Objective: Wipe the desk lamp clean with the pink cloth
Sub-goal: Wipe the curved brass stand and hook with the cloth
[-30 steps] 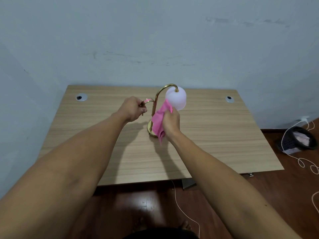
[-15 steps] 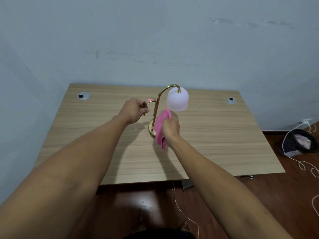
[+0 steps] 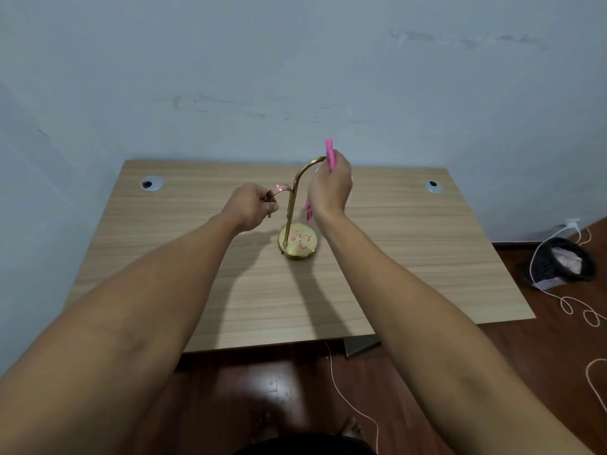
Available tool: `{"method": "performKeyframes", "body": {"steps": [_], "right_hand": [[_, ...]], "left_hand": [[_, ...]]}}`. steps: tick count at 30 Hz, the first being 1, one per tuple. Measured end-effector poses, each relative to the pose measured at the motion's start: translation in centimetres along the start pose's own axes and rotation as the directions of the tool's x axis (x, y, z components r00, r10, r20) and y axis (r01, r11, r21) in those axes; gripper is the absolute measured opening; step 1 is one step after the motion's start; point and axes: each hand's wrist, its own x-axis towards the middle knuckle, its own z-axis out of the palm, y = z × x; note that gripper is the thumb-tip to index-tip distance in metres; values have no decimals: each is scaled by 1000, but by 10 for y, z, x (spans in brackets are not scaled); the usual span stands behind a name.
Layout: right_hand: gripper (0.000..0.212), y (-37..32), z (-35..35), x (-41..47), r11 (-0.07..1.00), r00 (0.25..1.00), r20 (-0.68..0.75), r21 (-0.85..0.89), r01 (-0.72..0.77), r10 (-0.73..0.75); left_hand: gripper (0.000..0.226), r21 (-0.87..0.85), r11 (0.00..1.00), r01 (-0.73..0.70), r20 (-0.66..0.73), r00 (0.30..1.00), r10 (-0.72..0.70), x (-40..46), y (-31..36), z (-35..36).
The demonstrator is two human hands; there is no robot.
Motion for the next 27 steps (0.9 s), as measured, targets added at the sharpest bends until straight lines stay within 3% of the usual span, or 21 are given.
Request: {"method": "performKeyframes", "body": {"steps": [2, 5, 11, 13, 15, 18, 20, 24, 27], "right_hand": [[22, 8, 3, -9, 978, 980, 44, -65, 198, -195], [42, 29, 6, -19, 892, 893, 214, -141, 429, -396], [56, 58, -3, -41, 847, 804, 397, -110, 521, -443], [58, 62, -7, -48, 886, 809, 449, -76, 458, -380], [53, 61, -11, -55, 964, 879, 424, -50, 262, -217], [32, 54, -10, -56, 993, 971, 208, -26, -112, 115], [24, 46, -8, -53, 987, 987, 40, 31, -157, 156], [30, 22, 5, -55, 977, 977, -40, 39, 210, -208], [48, 23, 15, -56, 886, 883, 164, -79, 456, -440]], "left_hand": [[11, 22, 1000, -7, -3, 1000, 7, 0, 1, -1], [12, 50, 999, -22, 0, 1000, 22, -1, 2, -2], [11, -20, 1000, -20, -6, 1000, 20, -2, 1, -1], [14, -69, 998, -10, -18, 1000, 9, -2, -2, 1], [17, -113, 993, 18, -27, 999, -21, -4, -4, 4], [14, -230, 971, 69, -1, 997, -71, -7, -10, 7], [17, -322, 942, 97, 34, 995, -91, -10, -13, 8], [16, -413, 900, 135, 75, 991, -114, -14, -14, 9], [12, -394, 910, 126, 66, 992, -108, -13, -16, 11]]}}
